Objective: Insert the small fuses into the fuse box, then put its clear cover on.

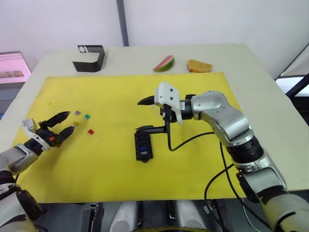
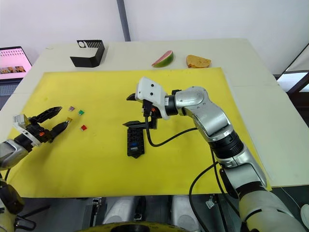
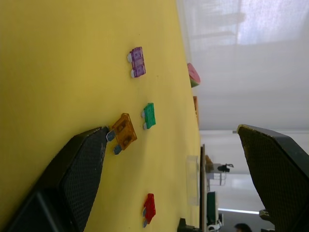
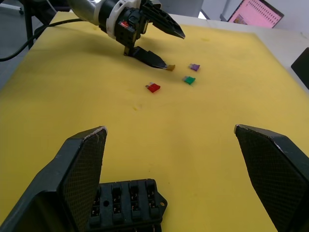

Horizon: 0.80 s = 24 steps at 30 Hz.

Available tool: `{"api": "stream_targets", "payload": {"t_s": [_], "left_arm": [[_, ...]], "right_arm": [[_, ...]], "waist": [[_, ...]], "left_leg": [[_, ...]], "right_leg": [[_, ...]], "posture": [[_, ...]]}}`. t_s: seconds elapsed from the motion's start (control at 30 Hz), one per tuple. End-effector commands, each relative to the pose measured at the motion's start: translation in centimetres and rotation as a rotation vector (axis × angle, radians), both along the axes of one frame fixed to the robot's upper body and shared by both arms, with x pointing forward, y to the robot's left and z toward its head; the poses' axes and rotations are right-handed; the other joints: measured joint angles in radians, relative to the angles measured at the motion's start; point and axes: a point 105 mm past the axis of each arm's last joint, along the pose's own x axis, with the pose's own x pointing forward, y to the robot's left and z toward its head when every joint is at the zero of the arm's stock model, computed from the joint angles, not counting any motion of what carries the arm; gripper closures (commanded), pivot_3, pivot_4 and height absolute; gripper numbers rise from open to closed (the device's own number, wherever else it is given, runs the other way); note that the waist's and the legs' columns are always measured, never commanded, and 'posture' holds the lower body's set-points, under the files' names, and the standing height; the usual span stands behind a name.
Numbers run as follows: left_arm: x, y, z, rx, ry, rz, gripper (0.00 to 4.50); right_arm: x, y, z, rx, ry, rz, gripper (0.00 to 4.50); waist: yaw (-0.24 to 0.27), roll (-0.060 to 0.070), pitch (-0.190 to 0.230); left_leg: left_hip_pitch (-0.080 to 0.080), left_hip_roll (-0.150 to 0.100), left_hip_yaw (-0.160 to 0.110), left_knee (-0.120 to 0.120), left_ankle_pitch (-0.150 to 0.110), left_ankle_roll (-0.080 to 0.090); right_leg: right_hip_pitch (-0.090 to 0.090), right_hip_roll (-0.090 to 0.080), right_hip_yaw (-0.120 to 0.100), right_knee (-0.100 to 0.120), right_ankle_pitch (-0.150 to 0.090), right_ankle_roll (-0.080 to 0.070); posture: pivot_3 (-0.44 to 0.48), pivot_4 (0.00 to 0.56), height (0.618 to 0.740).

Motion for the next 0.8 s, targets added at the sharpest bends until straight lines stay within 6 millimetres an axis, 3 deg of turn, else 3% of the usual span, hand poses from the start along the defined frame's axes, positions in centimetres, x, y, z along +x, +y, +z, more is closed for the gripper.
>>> {"api": "stream_targets", "payload": {"t_s": [0.03, 0.17, 0.27, 0.6, 0.7, 0.8], "left_arm": [[0.4, 0.3, -0.4, 0.058, 0.028, 0.015, 0.00], [0.5, -0.1, -0.4, 0.067, 0.040, -0.007, 0.00], [0.5, -0.4, -0.3, 0.080, 0.049, -0.032, 1.27], [0.5, -0.1, -1.0, 0.114, 0.068, -0.029, 1.27], [0.4, 0.5, -1.9, 0.158, 0.093, 0.002, 2.08], [0.3, 0.7, -1.9, 0.159, 0.089, 0.004, 3.63]], "right_arm": [[-0.4, 0.2, 1.5, 0.021, -0.057, 0.017, 0.04], [-0.4, 0.2, 1.4, 0.022, -0.055, 0.013, 0.04], [-0.4, 0.1, 1.4, 0.021, -0.056, 0.010, 0.00], [-0.4, 0.2, 1.3, 0.025, -0.058, 0.011, 0.00], [-0.4, 0.2, 1.3, 0.027, -0.058, 0.010, 0.00], [-0.3, 0.2, 1.4, 0.029, -0.058, 0.008, 0.00]], "waist": [[0.001, 0.000, 0.000], [0.003, 0.000, 0.000], [0.002, 0.000, 0.000], [0.001, 0.000, 0.000], [-0.001, 0.000, 0.000], [-0.006, 0.000, 0.000]], "left_leg": [[0.000, 0.000, 0.000, 0.000, 0.000, 0.000], [0.000, 0.000, 0.000, 0.000, 0.000, 0.000], [0.000, 0.000, 0.000, 0.000, 0.000, 0.000], [-0.001, 0.000, 0.000, 0.001, -0.001, 0.001], [-0.001, 0.000, 0.000, 0.001, -0.001, 0.001], [-0.001, 0.000, 0.000, 0.001, -0.001, 0.001]], "right_leg": [[0.000, 0.000, 0.000, 0.000, 0.000, 0.000], [0.000, 0.000, 0.000, 0.000, 0.000, 0.000], [0.000, 0.000, 0.000, 0.000, 0.000, 0.000], [0.000, 0.000, 0.000, 0.000, 0.000, 0.000], [0.000, 0.000, 0.000, 0.000, 0.000, 0.000], [-0.001, 0.000, 0.000, 0.000, 0.000, 0.000]], "posture": [[0.000, 0.150, 0.740], [0.000, 0.150, 0.740], [0.000, 0.150, 0.740], [0.000, 0.150, 0.740], [0.000, 0.150, 0.740], [0.000, 0.150, 0.740]]}}
